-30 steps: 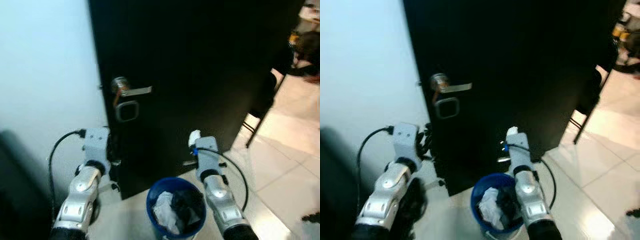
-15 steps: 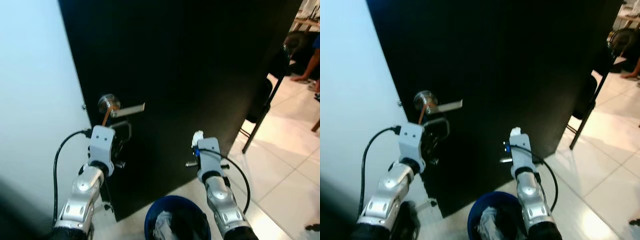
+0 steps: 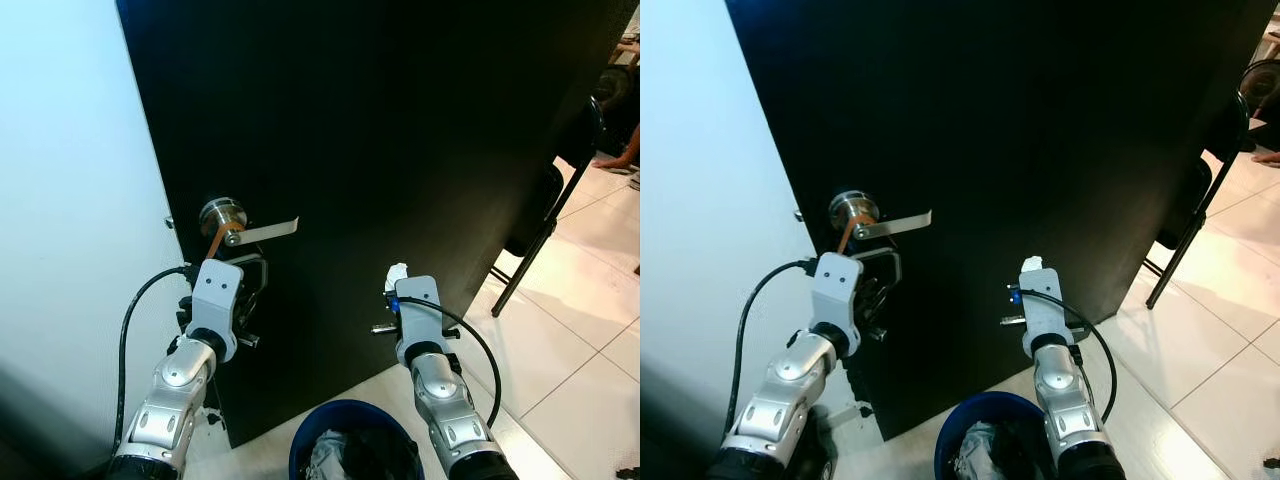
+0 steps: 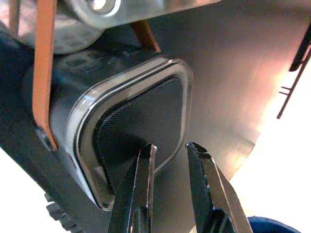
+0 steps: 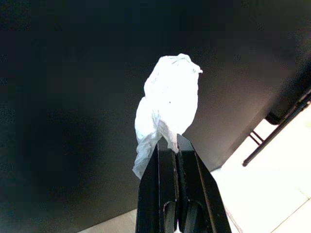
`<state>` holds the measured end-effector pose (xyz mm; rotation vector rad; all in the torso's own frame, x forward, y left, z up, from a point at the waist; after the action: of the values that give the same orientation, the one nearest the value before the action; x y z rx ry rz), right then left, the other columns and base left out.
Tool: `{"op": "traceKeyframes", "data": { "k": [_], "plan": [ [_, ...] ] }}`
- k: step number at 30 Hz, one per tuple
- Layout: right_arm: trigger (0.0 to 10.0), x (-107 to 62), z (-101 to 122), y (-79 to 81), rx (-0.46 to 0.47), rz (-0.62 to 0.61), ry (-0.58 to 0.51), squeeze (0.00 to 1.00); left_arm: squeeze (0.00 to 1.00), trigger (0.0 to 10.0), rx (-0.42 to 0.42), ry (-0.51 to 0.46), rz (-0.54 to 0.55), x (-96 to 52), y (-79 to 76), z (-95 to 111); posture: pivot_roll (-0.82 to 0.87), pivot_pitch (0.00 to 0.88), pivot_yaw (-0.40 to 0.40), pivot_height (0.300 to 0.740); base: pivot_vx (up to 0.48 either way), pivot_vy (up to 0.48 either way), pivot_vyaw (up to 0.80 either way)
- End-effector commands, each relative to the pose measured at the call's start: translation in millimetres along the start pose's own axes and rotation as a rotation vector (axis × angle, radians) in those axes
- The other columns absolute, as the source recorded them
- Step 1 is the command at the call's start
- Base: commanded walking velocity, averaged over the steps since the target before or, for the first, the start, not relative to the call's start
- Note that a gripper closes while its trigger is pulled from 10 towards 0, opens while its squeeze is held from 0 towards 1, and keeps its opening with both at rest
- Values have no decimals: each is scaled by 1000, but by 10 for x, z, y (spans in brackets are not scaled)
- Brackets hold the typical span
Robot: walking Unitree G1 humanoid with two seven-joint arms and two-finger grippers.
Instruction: Clean up the room
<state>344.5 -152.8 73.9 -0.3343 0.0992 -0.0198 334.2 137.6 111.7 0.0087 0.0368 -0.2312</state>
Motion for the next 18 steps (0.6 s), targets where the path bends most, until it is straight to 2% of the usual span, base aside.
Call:
{"op": "traceKeyframes", "data": {
  "k": [1, 14, 16, 18],
  "plan": [
    [10000, -19, -77, -26, -9, -3, 31, 0, 0, 10000, -18, 27, 24, -18, 34, -60, 113, 21, -30, 740, 0, -480, 0],
    [10000, -17, -78, -31, -9, -4, 31, 0, 0, 10000, -31, 29, 31, -14, 38, -59, 112, 20, -30, 740, 0, -480, 0],
    [10000, -16, -73, -29, -9, -3, 30, 0, 0, 10000, -60, 27, 50, -17, 64, -50, 113, 21, -33, 740, 0, 0, 0],
    [10000, -13, -67, -29, -8, -2, 29, 0, 0, 10000, -106, 14, 82, -22, 112, -24, 113, 22, -34, 740, 0, 467, 0]
  ]
}}
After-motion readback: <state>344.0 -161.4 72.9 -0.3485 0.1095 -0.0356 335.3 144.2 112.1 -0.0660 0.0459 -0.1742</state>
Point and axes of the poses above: a point about 5 cm out from each wrist's last joint towards the gripper, its own x axis pointing out of the wrist towards the gripper, its own z axis along the axis of the wrist's last joint, y = z × x, the point moved 3 cm from there along x, pointing out of the wrist towards the gripper, and after that the axes turned 6 degrees about -x, right-handed, at the moved point
